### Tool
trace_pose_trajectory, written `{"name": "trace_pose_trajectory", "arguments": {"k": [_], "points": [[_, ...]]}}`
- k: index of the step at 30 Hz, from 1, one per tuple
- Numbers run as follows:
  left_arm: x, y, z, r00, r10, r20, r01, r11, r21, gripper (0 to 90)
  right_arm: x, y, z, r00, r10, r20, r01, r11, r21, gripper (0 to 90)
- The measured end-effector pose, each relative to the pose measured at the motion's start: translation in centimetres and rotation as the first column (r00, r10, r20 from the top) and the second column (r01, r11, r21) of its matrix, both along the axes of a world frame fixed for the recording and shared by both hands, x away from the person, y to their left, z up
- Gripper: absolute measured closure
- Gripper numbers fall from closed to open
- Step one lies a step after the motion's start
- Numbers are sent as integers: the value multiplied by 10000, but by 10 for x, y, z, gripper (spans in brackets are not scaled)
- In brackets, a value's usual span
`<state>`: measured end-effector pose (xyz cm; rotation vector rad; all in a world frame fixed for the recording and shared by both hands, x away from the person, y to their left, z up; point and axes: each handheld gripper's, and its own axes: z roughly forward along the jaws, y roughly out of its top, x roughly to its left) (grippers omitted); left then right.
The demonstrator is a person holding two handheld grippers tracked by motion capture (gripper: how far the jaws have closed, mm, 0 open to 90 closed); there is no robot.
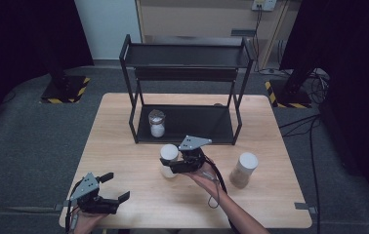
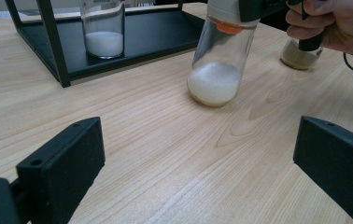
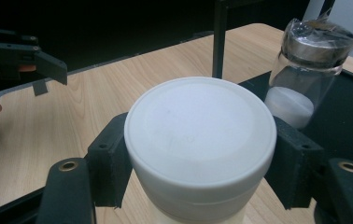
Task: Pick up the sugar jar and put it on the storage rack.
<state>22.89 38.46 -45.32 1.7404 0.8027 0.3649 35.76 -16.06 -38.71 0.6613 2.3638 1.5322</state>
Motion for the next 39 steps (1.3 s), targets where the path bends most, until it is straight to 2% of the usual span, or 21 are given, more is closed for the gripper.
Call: {"name": "trace_pose_trajectory", "arguments": {"k": [10,24,39], "points": [[0,0,0,10000,-3,23,3,10000,16,10,3,-5,14,9997,-219,49,219,9998,0,331],[-1,0,1,10000,-13,38,13,10000,47,10,14,-8,33,9964,-817,241,820,9965,-128,332],[-1,0,0,10000,-16,34,15,10000,36,10,36,-6,50,9829,-1786,452,1797,9835,-216,332]]}}
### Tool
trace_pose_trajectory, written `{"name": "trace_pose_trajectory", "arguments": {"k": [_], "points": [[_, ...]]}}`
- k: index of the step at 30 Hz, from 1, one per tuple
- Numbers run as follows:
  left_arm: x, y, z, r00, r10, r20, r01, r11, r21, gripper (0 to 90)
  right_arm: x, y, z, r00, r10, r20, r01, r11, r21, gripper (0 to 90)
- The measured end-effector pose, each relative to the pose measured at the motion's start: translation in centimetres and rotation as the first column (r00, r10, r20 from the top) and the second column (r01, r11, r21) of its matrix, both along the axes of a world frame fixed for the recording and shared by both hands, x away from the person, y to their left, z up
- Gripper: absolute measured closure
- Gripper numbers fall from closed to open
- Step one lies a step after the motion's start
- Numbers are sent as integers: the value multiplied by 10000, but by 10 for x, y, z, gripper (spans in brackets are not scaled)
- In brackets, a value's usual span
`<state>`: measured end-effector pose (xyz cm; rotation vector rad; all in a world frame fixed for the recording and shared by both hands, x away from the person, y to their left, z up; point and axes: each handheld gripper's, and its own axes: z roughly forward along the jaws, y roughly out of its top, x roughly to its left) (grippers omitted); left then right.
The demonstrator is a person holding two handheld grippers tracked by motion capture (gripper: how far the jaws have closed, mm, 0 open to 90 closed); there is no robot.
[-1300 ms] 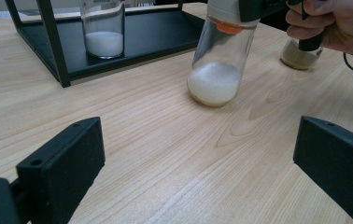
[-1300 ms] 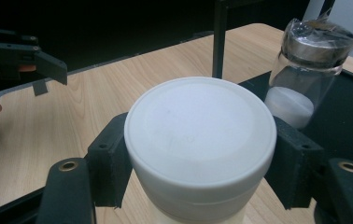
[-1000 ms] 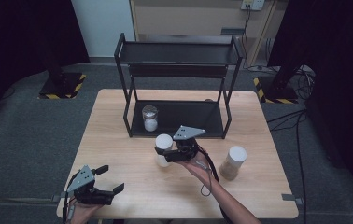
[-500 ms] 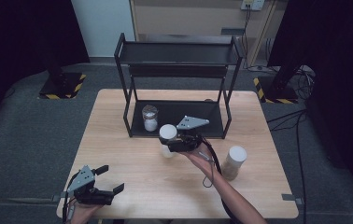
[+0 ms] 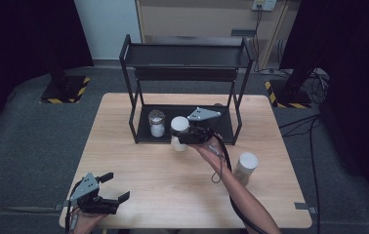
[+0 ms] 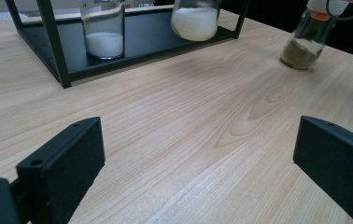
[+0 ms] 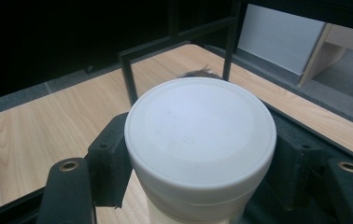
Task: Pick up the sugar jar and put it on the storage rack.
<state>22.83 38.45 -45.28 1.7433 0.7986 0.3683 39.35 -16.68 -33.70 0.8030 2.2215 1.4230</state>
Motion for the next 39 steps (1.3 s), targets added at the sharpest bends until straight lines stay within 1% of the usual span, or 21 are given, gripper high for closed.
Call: {"name": "trace_pose_trajectory", "arguments": {"k": [2,5,8,10,15,21,30,33,34,39], "points": [[0,0,0,10000,-7,-2,7,10000,22,10,3,1,1,9999,-145,24,145,9999,-41,332],[0,0,0,10000,-2,-2,2,10000,11,10,8,2,3,9994,-353,-46,353,9994,-12,332],[0,0,0,10000,16,13,-16,10000,13,10,14,2,4,9978,-622,-218,624,9980,88,332],[0,0,0,10000,22,25,-22,10000,11,10,16,4,4,9965,-815,-202,816,9966,68,332],[0,0,0,10000,1,23,-1,10000,20,10,24,9,5,9916,-1281,-201,1283,9917,93,332],[0,0,0,10000,-8,25,8,10000,3,10,33,16,7,9831,-1820,-213,1821,9833,54,332],[0,0,0,10000,-13,23,13,10000,4,10,41,24,4,9725,-2317,-222,2316,9728,-49,333],[0,1,-1,10000,-18,27,18,10000,-17,10,42,26,1,9707,-2400,-148,2398,9707,-122,333],[0,1,-1,10000,-20,23,20,10000,-15,10,42,27,0,9685,-2478,-236,2476,9688,-94,333],[0,1,-1,10000,-26,28,26,10000,-2,10,47,30,-6,9649,-2599,-373,2595,9656,-145,333]]}}
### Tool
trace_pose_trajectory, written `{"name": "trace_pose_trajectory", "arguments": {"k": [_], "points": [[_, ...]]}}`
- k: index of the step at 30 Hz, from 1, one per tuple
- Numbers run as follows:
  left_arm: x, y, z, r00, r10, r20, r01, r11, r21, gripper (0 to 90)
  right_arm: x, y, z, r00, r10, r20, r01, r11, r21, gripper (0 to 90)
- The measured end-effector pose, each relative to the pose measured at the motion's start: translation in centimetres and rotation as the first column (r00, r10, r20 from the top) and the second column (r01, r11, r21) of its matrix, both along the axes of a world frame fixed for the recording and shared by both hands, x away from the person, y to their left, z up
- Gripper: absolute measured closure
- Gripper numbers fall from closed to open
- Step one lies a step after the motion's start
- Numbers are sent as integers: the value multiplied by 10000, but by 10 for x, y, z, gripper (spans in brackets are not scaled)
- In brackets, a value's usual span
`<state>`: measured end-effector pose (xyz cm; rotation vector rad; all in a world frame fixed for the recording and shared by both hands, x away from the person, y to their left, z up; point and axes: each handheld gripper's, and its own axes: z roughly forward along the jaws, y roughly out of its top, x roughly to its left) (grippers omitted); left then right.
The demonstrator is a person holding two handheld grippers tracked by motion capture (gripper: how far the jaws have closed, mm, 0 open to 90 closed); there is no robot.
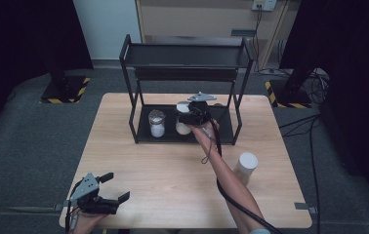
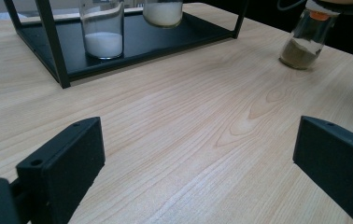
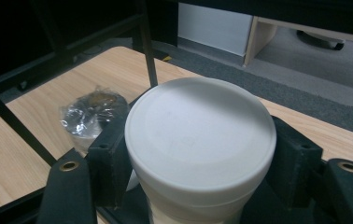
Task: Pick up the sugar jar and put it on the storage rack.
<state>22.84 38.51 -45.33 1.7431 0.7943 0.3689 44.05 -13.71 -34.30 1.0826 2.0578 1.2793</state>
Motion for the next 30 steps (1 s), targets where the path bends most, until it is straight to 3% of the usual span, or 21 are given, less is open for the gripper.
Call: {"name": "trace_pose_trajectory", "arguments": {"k": [13,30], "points": [[0,0,0,10000,11,-5,-11,10000,-19,11,8,3,-13,9993,-264,-248,262,9996,-107,333],[0,0,0,10000,-27,6,27,10000,11,11,9,4,-23,9992,-315,-253,312,9994,-137,332]]}}
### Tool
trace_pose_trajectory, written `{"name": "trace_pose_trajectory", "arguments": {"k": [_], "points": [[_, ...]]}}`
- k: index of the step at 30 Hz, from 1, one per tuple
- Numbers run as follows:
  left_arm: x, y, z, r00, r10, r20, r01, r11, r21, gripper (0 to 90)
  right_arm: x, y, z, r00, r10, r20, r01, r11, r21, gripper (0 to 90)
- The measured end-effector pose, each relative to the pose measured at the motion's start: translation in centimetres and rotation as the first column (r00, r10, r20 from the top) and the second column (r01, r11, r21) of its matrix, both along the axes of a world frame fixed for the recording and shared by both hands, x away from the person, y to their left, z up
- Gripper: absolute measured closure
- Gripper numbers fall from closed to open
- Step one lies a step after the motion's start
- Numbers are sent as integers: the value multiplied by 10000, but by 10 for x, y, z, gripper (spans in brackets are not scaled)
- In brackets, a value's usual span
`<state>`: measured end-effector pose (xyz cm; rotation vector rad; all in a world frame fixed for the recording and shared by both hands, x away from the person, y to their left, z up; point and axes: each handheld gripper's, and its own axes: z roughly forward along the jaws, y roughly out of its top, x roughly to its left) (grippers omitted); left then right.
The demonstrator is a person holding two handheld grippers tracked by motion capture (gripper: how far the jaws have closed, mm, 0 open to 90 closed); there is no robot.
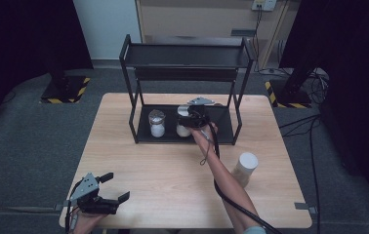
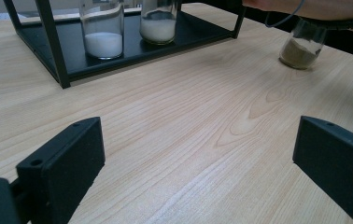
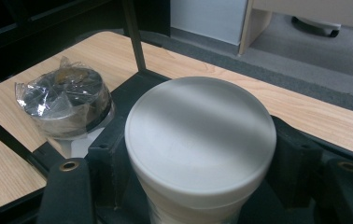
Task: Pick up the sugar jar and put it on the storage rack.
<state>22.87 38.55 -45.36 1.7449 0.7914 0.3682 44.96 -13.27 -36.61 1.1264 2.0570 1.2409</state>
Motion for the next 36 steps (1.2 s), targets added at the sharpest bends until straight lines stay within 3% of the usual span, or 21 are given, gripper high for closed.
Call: {"name": "trace_pose_trajectory", "arguments": {"k": [14,18,21,26,36], "points": [[0,-1,1,10000,-27,18,27,10000,49,11,-2,0,-4,10000,29,92,-30,10000,89,318],[0,-1,1,10000,-25,27,25,10000,62,11,-3,-4,-3,10000,-57,-15,58,9988,477,199],[0,-1,1,10000,-30,31,29,10000,54,11,-7,-7,-1,9998,-81,156,72,9982,597,134],[0,-1,1,10000,-44,39,44,10000,73,11,-14,-11,7,9994,-43,335,23,9982,601,118],[0,-1,1,10000,-45,29,45,10000,74,11,-33,-23,35,9964,553,644,-588,9968,538,116]]}}
